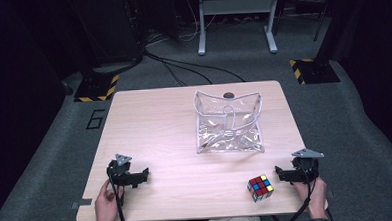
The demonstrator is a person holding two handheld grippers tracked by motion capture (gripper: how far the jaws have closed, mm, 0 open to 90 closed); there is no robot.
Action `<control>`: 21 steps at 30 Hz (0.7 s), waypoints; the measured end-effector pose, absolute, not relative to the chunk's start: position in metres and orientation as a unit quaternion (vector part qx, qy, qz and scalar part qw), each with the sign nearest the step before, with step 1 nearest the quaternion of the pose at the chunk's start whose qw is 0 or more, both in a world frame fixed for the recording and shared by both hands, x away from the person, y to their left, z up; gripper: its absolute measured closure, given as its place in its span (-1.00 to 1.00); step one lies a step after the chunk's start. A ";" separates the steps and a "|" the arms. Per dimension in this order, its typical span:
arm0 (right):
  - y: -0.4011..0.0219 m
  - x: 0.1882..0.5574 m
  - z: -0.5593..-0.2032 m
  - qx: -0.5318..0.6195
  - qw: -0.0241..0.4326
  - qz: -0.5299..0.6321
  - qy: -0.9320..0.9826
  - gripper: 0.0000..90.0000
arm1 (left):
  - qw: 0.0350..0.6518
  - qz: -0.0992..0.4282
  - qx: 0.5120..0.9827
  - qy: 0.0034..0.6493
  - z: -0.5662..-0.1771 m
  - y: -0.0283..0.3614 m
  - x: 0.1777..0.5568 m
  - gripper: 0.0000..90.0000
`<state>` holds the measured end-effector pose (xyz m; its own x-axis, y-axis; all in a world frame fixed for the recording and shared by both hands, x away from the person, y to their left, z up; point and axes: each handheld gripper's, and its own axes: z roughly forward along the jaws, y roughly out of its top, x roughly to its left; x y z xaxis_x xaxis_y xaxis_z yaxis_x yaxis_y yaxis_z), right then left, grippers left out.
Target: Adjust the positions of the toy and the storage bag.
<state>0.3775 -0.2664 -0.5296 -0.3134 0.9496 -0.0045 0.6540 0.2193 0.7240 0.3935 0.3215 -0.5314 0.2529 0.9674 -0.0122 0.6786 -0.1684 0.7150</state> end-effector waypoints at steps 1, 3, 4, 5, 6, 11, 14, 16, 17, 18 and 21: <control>-0.266 0.377 -0.530 0.538 0.232 0.318 0.745 -0.97 | 0.310 0.232 0.728 0.565 -0.531 0.322 0.393 -1.00; -0.266 0.377 -0.530 0.538 0.233 0.318 0.745 -0.97 | 0.311 0.232 0.728 0.565 -0.531 0.322 0.393 -1.00; -0.266 0.378 -0.530 0.538 0.233 0.318 0.745 -0.97 | 0.311 0.233 0.728 0.565 -0.531 0.322 0.393 -1.00; -0.266 0.378 -0.529 0.538 0.232 0.317 0.746 -0.97 | 0.311 0.233 0.728 0.565 -0.531 0.322 0.393 -1.00; -0.266 0.378 -0.529 0.538 0.232 0.317 0.746 -0.97 | 0.311 0.232 0.728 0.565 -0.531 0.322 0.393 -1.00; -0.266 0.378 -0.530 0.542 0.233 0.317 0.743 -0.97 | 0.312 0.234 0.728 0.564 -0.532 0.322 0.393 -1.00; -0.266 0.377 -0.530 0.544 0.232 0.317 0.741 -0.97 | 0.312 0.235 0.728 0.564 -0.532 0.322 0.393 -1.00; -0.266 0.377 -0.530 0.544 0.233 0.317 0.741 -0.98 | 0.312 0.235 0.728 0.564 -0.532 0.322 0.393 -1.00; -0.266 0.377 -0.530 0.547 0.233 0.317 0.739 -0.98 | 0.311 0.235 0.728 0.563 -0.532 0.322 0.393 -1.00; -0.266 0.377 -0.529 0.548 0.233 0.316 0.739 -0.98 | 0.311 0.236 0.728 0.564 -0.532 0.322 0.392 -1.00; -0.266 0.377 -0.529 0.545 0.232 0.313 0.742 -0.98 | 0.311 0.237 0.727 0.564 -0.532 0.321 0.392 -0.99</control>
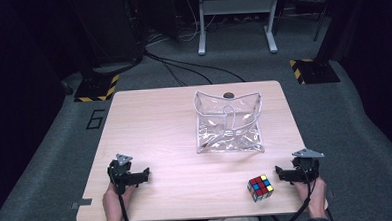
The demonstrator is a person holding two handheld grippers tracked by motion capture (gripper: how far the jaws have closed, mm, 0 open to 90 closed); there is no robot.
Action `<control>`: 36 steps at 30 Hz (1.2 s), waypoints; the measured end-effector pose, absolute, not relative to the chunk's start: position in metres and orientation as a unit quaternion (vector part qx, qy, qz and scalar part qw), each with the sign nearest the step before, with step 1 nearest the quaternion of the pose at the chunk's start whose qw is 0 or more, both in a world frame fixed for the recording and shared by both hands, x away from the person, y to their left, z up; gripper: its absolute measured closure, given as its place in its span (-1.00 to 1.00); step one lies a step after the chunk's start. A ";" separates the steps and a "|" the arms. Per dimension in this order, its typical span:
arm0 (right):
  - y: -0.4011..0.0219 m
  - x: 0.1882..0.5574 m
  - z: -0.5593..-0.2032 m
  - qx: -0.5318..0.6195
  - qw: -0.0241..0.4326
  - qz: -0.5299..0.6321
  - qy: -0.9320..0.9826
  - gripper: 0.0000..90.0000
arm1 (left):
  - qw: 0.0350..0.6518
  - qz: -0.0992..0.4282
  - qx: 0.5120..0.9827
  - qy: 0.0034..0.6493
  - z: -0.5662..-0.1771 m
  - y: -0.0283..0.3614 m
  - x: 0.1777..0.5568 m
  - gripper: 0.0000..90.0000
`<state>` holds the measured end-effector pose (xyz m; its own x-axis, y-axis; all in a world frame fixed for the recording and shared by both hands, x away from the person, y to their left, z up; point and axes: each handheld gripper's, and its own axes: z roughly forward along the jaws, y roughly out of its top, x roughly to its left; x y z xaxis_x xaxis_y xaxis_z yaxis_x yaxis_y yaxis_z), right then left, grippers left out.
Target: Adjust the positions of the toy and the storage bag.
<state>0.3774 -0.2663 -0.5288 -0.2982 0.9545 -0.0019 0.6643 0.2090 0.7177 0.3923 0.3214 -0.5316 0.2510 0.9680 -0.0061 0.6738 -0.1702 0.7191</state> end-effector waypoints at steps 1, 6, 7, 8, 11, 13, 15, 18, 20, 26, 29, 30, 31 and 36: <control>-0.266 0.377 -0.528 0.545 0.233 0.315 0.742 -0.98 | 0.310 0.237 0.727 0.565 -0.532 0.321 0.392 -0.99; -0.268 0.374 -0.526 0.543 0.225 0.317 0.744 -0.99 | 0.311 0.237 0.726 0.566 -0.532 0.321 0.392 -0.99; -0.269 0.374 -0.525 0.545 0.226 0.318 0.742 -0.99 | 0.311 0.237 0.726 0.566 -0.532 0.321 0.392 -0.99; -0.269 0.373 -0.523 0.548 0.225 0.321 0.739 -0.99 | 0.311 0.237 0.726 0.566 -0.532 0.321 0.392 -0.99; -0.269 0.368 -0.516 0.545 0.225 0.332 0.736 -0.98 | 0.311 0.237 0.726 0.566 -0.532 0.321 0.392 -0.99; -0.266 0.364 -0.507 0.540 0.230 0.334 0.738 -0.98 | 0.311 0.237 0.726 0.566 -0.532 0.321 0.392 -0.99; -0.266 0.362 -0.505 0.538 0.231 0.336 0.738 -0.98 | 0.310 0.237 0.726 0.566 -0.532 0.321 0.392 -0.99; -0.263 0.359 -0.496 0.536 0.232 0.342 0.736 -0.99 | 0.310 0.237 0.726 0.566 -0.532 0.321 0.392 -0.99; -0.261 0.357 -0.491 0.531 0.236 0.344 0.737 -1.00 | 0.310 0.237 0.726 0.566 -0.532 0.321 0.392 -0.99; -0.256 0.350 -0.477 0.525 0.231 0.354 0.739 -1.00 | 0.310 0.237 0.726 0.566 -0.532 0.321 0.392 -0.99; -0.252 0.347 -0.473 0.521 0.227 0.359 0.740 -1.00 | 0.310 0.238 0.725 0.567 -0.532 0.321 0.392 -0.99; -0.251 0.346 -0.472 0.520 0.227 0.359 0.741 -1.00 | 0.310 0.238 0.725 0.567 -0.532 0.321 0.392 -0.99; -0.249 0.345 -0.471 0.520 0.225 0.358 0.742 -1.00 | 0.310 0.238 0.725 0.567 -0.532 0.321 0.392 -0.99; -0.239 0.339 -0.464 0.508 0.222 0.363 0.749 -1.00 | 0.310 0.238 0.725 0.567 -0.532 0.321 0.392 -0.99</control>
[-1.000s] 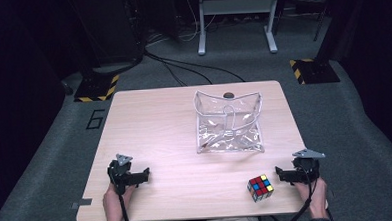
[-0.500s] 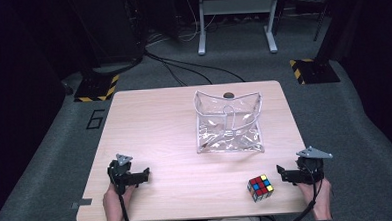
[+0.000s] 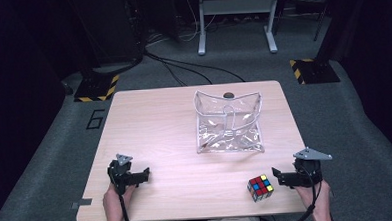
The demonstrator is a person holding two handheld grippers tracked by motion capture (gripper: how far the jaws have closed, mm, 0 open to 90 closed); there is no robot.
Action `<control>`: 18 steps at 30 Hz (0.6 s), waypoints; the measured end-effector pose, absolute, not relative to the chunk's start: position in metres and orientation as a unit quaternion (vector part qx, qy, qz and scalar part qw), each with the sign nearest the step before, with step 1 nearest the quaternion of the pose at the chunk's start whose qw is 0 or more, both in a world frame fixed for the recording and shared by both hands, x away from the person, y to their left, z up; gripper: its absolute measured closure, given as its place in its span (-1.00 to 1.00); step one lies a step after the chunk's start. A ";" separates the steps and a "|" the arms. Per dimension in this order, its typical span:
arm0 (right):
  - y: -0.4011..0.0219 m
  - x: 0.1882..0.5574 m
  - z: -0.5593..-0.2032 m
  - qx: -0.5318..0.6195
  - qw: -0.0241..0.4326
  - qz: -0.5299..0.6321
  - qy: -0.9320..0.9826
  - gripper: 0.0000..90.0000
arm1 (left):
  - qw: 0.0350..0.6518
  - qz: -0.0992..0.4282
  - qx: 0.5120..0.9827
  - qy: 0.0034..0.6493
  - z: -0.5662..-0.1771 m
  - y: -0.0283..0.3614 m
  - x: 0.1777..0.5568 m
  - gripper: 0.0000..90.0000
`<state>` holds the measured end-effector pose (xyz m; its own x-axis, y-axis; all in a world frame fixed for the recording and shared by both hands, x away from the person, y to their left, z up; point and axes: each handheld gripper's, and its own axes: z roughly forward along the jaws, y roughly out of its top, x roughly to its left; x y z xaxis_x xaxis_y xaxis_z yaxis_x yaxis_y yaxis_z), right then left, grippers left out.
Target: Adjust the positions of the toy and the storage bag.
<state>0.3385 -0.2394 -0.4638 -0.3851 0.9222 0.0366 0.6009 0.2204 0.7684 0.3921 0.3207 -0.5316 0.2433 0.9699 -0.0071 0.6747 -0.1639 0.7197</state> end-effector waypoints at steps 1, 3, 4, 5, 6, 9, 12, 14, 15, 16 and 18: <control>-0.239 0.339 -0.464 0.508 0.222 0.363 0.749 -1.00 | 0.310 0.238 0.725 0.567 -0.532 0.321 0.392 -0.99; -0.235 0.336 -0.462 0.504 0.217 0.367 0.751 -1.00 | 0.310 0.238 0.725 0.567 -0.532 0.321 0.392 -0.99; -0.232 0.335 -0.461 0.500 0.216 0.367 0.754 -1.00 | 0.310 0.238 0.725 0.567 -0.532 0.321 0.392 -0.99; -0.229 0.334 -0.460 0.496 0.213 0.368 0.757 -1.00 | 0.310 0.238 0.725 0.567 -0.532 0.321 0.392 -0.99; -0.226 0.333 -0.459 0.493 0.211 0.368 0.759 -1.00 | 0.310 0.238 0.725 0.567 -0.532 0.321 0.392 -0.99; -0.217 0.331 -0.458 0.481 0.204 0.369 0.769 -1.00 | 0.309 0.238 0.725 0.567 -0.531 0.321 0.392 -0.99; -0.203 0.329 -0.458 0.466 0.193 0.371 0.780 -1.00 | 0.310 0.238 0.725 0.567 -0.532 0.321 0.392 -0.99; -0.200 0.328 -0.458 0.463 0.191 0.372 0.781 -1.00 | 0.310 0.238 0.725 0.567 -0.532 0.321 0.392 -0.99; -0.197 0.327 -0.458 0.461 0.188 0.372 0.784 -1.00 | 0.309 0.238 0.725 0.568 -0.532 0.321 0.392 -0.99; -0.191 0.325 -0.459 0.455 0.185 0.370 0.789 -1.00 | 0.310 0.238 0.725 0.568 -0.532 0.321 0.392 -0.99; -0.188 0.325 -0.460 0.454 0.181 0.367 0.792 -1.00 | 0.310 0.238 0.725 0.568 -0.532 0.321 0.392 -0.99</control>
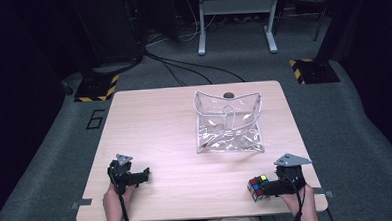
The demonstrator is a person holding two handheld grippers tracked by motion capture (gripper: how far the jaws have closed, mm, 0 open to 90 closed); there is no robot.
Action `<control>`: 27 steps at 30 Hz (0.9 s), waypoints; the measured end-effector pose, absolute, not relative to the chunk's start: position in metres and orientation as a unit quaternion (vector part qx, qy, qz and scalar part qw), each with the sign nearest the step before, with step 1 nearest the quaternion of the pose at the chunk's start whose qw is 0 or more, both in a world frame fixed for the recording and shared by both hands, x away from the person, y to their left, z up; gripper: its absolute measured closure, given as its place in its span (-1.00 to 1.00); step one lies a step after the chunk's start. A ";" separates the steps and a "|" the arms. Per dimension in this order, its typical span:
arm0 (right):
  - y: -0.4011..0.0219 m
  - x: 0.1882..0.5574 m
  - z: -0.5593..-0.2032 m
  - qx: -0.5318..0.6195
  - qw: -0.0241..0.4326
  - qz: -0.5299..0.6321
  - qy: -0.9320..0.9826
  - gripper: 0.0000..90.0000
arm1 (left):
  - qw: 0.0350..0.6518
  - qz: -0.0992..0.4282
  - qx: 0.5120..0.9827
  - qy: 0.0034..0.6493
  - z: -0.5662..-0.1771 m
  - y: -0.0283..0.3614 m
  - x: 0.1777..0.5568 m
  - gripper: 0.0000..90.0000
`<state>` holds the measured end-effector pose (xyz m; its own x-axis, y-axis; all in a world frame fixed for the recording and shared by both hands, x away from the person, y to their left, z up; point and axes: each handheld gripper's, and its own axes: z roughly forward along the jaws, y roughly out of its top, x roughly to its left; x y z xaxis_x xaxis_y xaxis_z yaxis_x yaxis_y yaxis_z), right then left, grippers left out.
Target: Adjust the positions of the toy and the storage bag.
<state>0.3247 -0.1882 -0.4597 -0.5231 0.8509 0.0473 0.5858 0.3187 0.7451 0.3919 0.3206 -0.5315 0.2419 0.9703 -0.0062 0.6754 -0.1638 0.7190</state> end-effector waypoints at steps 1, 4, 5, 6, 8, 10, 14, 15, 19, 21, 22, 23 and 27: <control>-0.185 0.324 -0.461 0.452 0.177 0.364 0.795 -1.00 | 0.307 0.238 0.727 0.566 -0.531 0.321 0.392 -0.99; -0.177 0.324 -0.466 0.446 0.163 0.352 0.807 -1.00 | 0.307 0.238 0.727 0.566 -0.531 0.321 0.392 -0.99; -0.177 0.324 -0.466 0.446 0.163 0.352 0.807 -1.00 | 0.307 0.238 0.727 0.566 -0.531 0.321 0.392 -0.99; -0.176 0.324 -0.467 0.447 0.158 0.350 0.808 -1.00 | 0.307 0.238 0.727 0.566 -0.531 0.321 0.392 -0.99; -0.174 0.324 -0.470 0.444 0.153 0.343 0.814 -1.00 | 0.307 0.238 0.727 0.566 -0.531 0.321 0.392 -0.99; -0.170 0.323 -0.475 0.446 0.145 0.336 0.817 -1.00 | 0.307 0.238 0.727 0.567 -0.531 0.321 0.392 -0.99; -0.165 0.323 -0.480 0.450 0.144 0.324 0.820 -1.00 | 0.307 0.238 0.727 0.567 -0.531 0.321 0.392 -0.99; -0.164 0.323 -0.481 0.450 0.140 0.320 0.822 -1.00 | 0.307 0.237 0.727 0.567 -0.531 0.321 0.392 -0.99; -0.163 0.323 -0.486 0.448 0.131 0.318 0.825 -1.00 | 0.307 0.237 0.726 0.568 -0.531 0.321 0.391 -0.99; -0.163 0.323 -0.489 0.451 0.128 0.310 0.827 -1.00 | 0.307 0.237 0.726 0.568 -0.531 0.321 0.391 -0.99; -0.163 0.322 -0.490 0.453 0.127 0.308 0.827 -1.00 | 0.307 0.237 0.726 0.568 -0.531 0.321 0.391 -0.99; -0.163 0.323 -0.492 0.450 0.131 0.303 0.830 -0.97 | 0.307 0.237 0.726 0.568 -0.531 0.321 0.391 -0.99; -0.163 0.321 -0.497 0.458 0.128 0.296 0.828 -0.81 | 0.307 0.237 0.726 0.568 -0.531 0.321 0.391 -0.99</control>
